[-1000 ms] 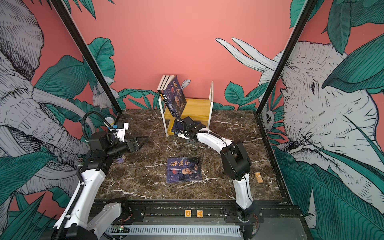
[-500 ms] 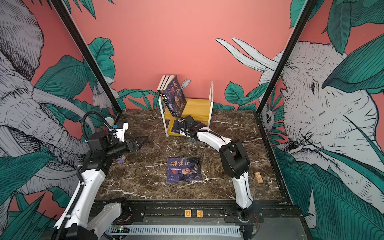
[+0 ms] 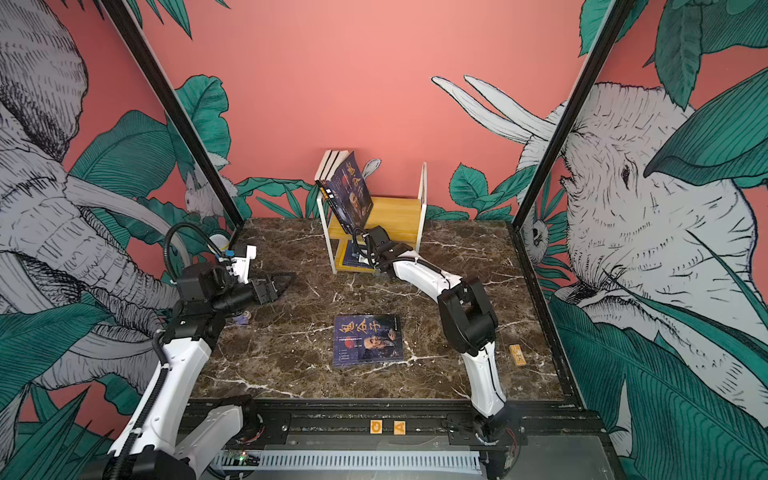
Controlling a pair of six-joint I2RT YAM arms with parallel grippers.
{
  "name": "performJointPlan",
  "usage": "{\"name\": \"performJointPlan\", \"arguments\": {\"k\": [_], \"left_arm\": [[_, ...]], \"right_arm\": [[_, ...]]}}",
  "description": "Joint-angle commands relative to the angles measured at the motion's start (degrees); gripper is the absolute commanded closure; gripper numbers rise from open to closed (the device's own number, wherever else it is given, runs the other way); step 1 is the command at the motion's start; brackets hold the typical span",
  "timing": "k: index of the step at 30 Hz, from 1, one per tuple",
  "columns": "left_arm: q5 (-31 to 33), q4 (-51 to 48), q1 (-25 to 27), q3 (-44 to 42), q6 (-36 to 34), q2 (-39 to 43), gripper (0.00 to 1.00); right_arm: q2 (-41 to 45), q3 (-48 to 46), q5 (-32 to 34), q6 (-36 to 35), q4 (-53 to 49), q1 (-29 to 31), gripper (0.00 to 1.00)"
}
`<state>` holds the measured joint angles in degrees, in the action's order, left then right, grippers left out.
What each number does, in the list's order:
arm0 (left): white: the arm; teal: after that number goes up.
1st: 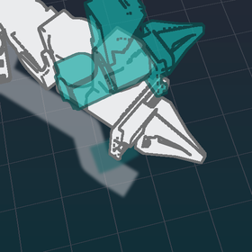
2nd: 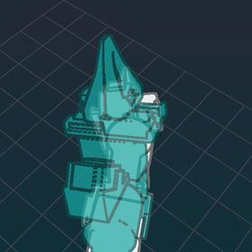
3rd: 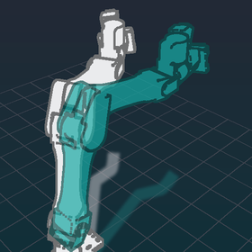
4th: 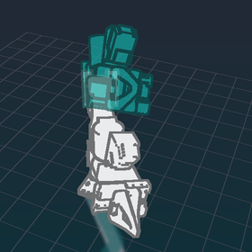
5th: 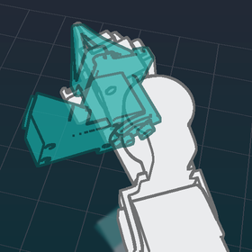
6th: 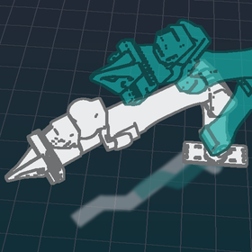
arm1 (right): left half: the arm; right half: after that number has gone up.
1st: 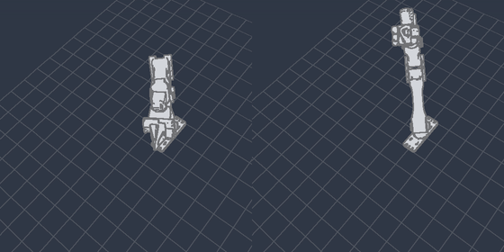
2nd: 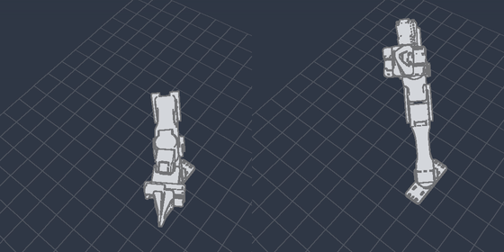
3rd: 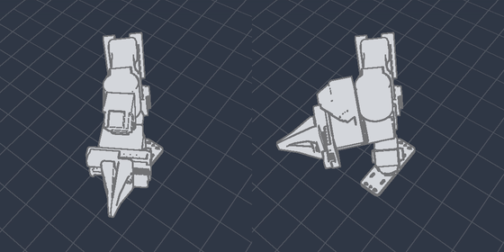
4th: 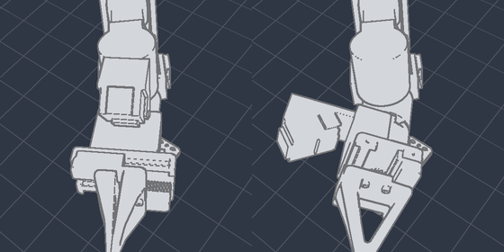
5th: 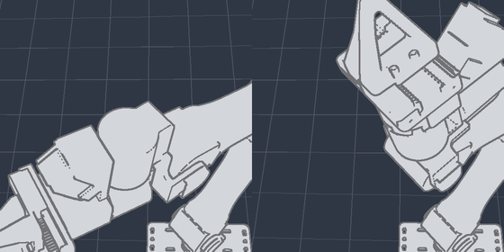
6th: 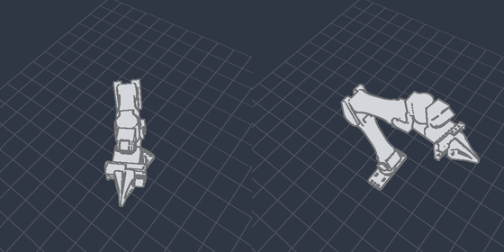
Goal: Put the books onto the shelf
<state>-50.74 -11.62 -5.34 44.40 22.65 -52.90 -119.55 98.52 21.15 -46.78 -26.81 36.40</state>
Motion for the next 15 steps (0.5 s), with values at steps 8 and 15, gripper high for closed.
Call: {"name": "performJointPlan", "arguments": {"k": [8, 15], "left_arm": [[-0.79, 1.08, -0.59, -0.66, -0.98, 0.05, 0.01], [-0.82, 1.1, -0.48, -0.65, -0.77, -0.24, 0.01]], "right_arm": [[0.45, 1.92, -10.01, 3.37, -6.66, -0.04, 0.45], [-2.5, 1.86, -3.64, 1.74, -2.93, -0.1, 0.48]]}}
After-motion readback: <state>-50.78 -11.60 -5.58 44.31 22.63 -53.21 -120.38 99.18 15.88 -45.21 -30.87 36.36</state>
